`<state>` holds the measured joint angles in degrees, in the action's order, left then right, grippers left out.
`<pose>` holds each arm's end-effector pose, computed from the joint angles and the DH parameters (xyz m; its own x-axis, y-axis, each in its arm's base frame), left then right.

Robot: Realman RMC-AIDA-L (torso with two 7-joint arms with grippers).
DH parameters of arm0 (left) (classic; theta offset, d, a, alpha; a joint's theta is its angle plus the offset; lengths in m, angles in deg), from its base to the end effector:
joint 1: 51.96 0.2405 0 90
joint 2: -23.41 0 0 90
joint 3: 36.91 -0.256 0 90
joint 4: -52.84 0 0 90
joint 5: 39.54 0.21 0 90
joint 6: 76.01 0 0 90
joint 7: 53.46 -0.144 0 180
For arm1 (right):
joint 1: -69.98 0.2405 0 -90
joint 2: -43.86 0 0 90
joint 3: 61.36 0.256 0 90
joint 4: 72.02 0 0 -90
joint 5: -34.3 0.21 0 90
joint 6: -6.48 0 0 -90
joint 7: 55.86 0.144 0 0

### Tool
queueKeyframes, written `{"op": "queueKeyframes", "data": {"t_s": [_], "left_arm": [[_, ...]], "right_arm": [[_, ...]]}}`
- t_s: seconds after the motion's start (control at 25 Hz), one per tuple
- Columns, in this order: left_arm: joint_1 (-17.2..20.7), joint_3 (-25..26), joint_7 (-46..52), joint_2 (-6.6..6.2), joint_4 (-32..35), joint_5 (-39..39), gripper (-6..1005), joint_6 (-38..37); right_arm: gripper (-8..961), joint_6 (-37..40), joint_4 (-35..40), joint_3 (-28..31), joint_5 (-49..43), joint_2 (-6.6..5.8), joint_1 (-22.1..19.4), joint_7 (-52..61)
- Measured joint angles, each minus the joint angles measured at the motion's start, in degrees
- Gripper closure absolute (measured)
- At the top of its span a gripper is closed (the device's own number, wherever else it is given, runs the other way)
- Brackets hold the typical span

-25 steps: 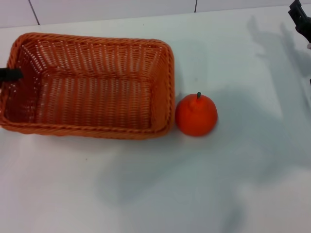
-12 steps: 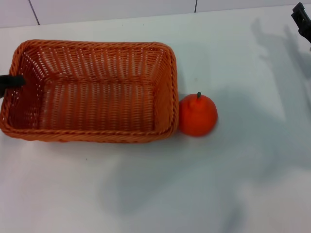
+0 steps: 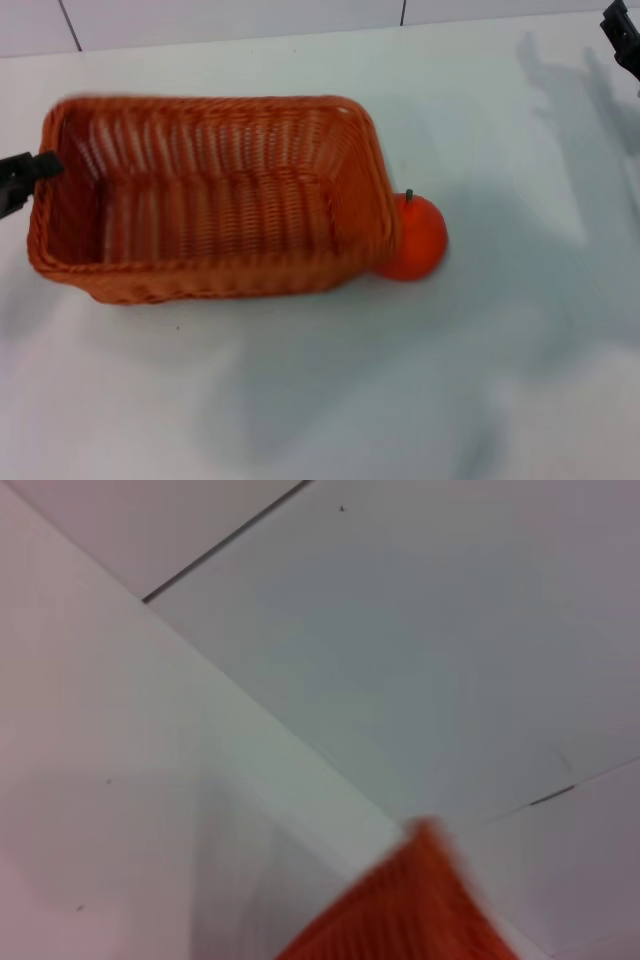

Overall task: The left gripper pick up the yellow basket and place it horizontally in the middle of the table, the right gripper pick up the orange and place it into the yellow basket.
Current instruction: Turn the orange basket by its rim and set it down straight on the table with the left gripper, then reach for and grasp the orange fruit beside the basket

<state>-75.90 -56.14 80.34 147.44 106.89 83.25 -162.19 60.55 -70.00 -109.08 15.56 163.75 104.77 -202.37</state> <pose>-0.3188 0.3139 0.0602 -0.0503 0.7212 0.6909 0.9798 -0.0985 0.1742 0.3456 0.3796 0.0146 -0.3363 0.0225 0.9415 0.9360 -0.1025 0.3368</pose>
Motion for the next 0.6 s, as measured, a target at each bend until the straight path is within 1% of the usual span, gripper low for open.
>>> {"op": "queueKeyframes", "data": {"t_s": [0.12,0.16,0.2,0.28,0.32,0.36,0.4,0.44,0.52,0.6], "left_arm": [[1.4,0.0,-0.3,-0.29,0.1,0.0,714,-0.1],[1.4,0.0,-0.3,-0.29,0.1,0.0,660,-0.1],[2.2,0.1,-0.8,-0.71,0.4,-0.1,606,-0.1],[2.6,0.1,-1.0,-1.37,0.4,0.0,499,-0.2],[3.0,0.0,-1.2,-1.93,0.3,0.1,445,-0.6],[3.0,0.0,-1.2,-1.93,0.3,0.1,432,-0.6],[3.5,-0.1,-1.9,-2.65,0.1,0.1,420,-1.1],[3.9,0.3,-2.9,-2.9,0.1,-0.4,407,-1.1],[4.5,1.4,-4.9,-3.17,-0.1,-1.8,382,-1.0],[4.8,3.2,-9.5,-3.35,-0.8,-4.6,369,-0.8]], "right_arm": [[83,0.2,0.0,-0.2,-0.2,0.21,0.1,0.4],[83,0.3,0.0,-0.3,-0.3,0.27,0.1,0.7],[83,0.4,-0.1,-0.4,-0.3,0.31,0.2,1.1],[83,0.4,-0.4,-0.4,-0.4,0.34,0.3,1.8],[83,0.4,-0.5,-0.6,-0.5,0.36,0.4,2.0],[83,0.6,-0.5,-1.1,-0.7,0.38,0.4,2.1],[83,0.9,-0.5,-1.9,-1.1,0.4,0.4,2.2],[83,1.6,-0.5,-3.2,-1.8,0.41,0.3,2.2],[82,3.2,-0.3,-5.5,-3.6,0.35,0.0,2.1],[82,4.9,0.2,-7.0,-6.3,0.09,-0.2,2.1]]}}
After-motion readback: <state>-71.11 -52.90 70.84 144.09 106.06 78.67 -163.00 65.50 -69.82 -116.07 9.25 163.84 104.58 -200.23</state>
